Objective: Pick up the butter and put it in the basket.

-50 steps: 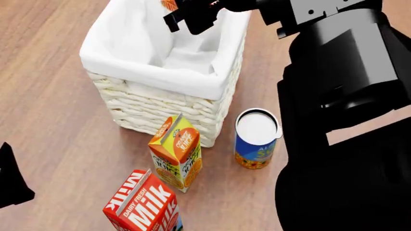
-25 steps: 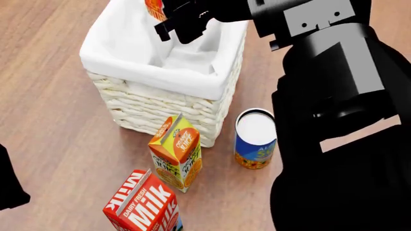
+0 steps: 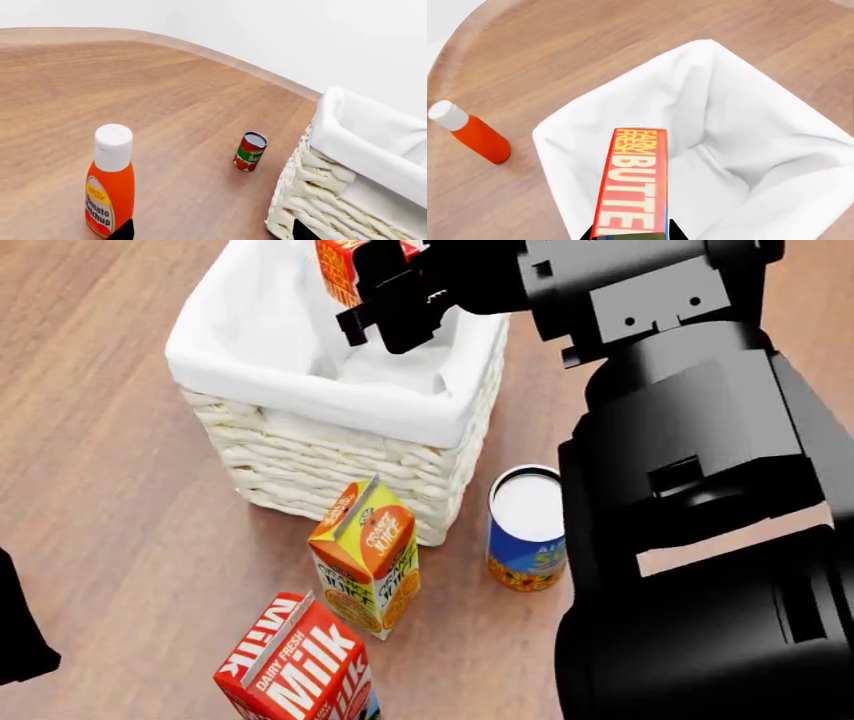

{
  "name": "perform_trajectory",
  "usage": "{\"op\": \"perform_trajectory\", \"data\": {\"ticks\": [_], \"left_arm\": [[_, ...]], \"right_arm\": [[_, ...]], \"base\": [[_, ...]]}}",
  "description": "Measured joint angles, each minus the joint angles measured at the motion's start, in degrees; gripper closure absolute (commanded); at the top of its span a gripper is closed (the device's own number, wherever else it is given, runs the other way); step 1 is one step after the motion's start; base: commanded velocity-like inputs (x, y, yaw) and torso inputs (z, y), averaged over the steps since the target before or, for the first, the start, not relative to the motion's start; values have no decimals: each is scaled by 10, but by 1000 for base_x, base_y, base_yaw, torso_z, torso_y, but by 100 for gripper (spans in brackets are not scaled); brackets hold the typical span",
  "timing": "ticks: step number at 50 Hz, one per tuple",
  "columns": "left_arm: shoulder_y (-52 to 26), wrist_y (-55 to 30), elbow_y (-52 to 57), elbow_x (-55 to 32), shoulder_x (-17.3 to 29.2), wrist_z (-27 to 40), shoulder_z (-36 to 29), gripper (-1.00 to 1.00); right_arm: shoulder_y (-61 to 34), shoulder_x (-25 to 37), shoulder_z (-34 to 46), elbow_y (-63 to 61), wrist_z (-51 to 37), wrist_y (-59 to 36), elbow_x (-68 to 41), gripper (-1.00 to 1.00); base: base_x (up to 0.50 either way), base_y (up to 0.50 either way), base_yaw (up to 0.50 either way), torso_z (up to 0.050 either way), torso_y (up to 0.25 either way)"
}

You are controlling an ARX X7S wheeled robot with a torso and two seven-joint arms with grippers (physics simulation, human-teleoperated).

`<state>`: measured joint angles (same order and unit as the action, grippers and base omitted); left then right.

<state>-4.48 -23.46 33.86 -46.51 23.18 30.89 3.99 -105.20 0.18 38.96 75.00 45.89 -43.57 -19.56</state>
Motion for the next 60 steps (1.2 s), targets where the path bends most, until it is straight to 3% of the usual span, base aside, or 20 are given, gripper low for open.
{"op": "perform_trajectory", "data": {"ticks": [45,60], "left_arm": [[26,7,18,-17,17,3,15,-100],[31,2,32,-35,25,13,24,-100]], "right_arm": [[21,0,0,0,-16,-24,-4,100],[29,0,-67,0,-16,23,55,100]], "base": [[0,0,0,0,1],[0,0,0,1,1]]}}
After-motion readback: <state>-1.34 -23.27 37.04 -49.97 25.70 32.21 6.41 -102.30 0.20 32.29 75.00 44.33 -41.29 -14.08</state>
